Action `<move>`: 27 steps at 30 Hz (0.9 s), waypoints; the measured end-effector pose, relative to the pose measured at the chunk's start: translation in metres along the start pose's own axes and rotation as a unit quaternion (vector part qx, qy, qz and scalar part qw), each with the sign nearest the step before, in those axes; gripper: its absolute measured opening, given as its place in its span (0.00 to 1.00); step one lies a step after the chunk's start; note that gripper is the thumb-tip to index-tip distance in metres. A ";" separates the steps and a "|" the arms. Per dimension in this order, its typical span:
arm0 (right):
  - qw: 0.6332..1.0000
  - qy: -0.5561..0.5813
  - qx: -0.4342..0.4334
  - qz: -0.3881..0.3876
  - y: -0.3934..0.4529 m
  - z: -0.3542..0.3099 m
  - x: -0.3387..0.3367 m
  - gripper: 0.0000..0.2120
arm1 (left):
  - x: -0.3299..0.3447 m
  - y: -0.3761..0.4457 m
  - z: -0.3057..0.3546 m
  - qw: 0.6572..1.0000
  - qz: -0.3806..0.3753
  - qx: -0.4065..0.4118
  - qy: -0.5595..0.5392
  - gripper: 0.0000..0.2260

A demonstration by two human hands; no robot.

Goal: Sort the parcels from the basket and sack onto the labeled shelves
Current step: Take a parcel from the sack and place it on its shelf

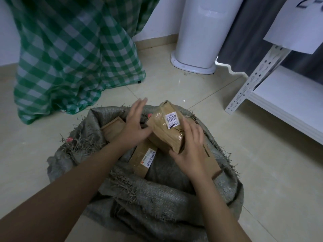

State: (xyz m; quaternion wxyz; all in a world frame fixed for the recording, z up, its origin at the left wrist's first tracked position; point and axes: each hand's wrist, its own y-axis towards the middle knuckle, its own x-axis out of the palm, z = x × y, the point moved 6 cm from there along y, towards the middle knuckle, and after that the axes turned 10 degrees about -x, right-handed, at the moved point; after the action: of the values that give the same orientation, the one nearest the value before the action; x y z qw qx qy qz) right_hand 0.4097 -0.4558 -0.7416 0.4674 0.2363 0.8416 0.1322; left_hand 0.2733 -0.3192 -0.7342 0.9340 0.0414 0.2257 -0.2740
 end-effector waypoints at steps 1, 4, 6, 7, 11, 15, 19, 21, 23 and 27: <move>1.000 -0.001 -0.029 -0.003 -0.001 -0.002 0.000 0.48 | 0.007 -0.001 0.005 0.999 -0.043 0.017 0.017 0.40; 0.998 0.007 -0.056 -0.006 -0.004 -0.004 0.003 0.47 | 0.019 -0.002 0.011 0.989 -0.132 0.016 0.056 0.41; 0.998 0.004 -0.058 -0.022 -0.004 -0.004 0.003 0.47 | 0.021 -0.002 0.008 0.988 -0.140 0.003 0.061 0.41; 0.997 0.001 -0.061 -0.036 -0.003 -0.005 0.003 0.48 | 0.021 -0.001 0.006 0.989 -0.142 -0.007 0.053 0.39; 0.996 0.031 -0.019 -0.078 -0.001 -0.007 0.003 0.48 | 0.023 0.001 0.004 0.988 -0.131 -0.015 0.075 0.38; 0.992 -0.028 0.062 -0.106 0.002 0.000 0.003 0.51 | 0.024 0.000 0.014 0.991 -0.102 0.025 0.087 0.42; 0.990 0.023 0.135 -0.041 0.008 0.004 0.001 0.51 | 0.013 0.000 0.009 0.987 0.034 -0.126 0.095 0.51; 0.986 0.045 0.157 0.019 0.008 0.000 0.003 0.51 | 0.020 0.001 -0.009 0.960 0.005 -0.277 -0.037 0.53; 0.982 0.077 0.171 0.024 0.007 -0.006 0.012 0.50 | 0.033 -0.001 -0.016 0.919 -0.057 -0.351 -0.172 0.48; 0.953 0.218 0.211 0.007 0.005 -0.006 0.019 0.36 | 0.021 0.006 -0.012 0.947 -0.042 -0.271 -0.168 0.38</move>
State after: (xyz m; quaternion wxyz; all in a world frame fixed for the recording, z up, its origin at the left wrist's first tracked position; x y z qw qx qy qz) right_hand 0.3973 -0.4415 -0.7495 0.2106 0.3012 0.9300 0.0032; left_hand 0.2878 -0.3225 -0.7542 0.9222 -0.2690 0.1327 -0.2441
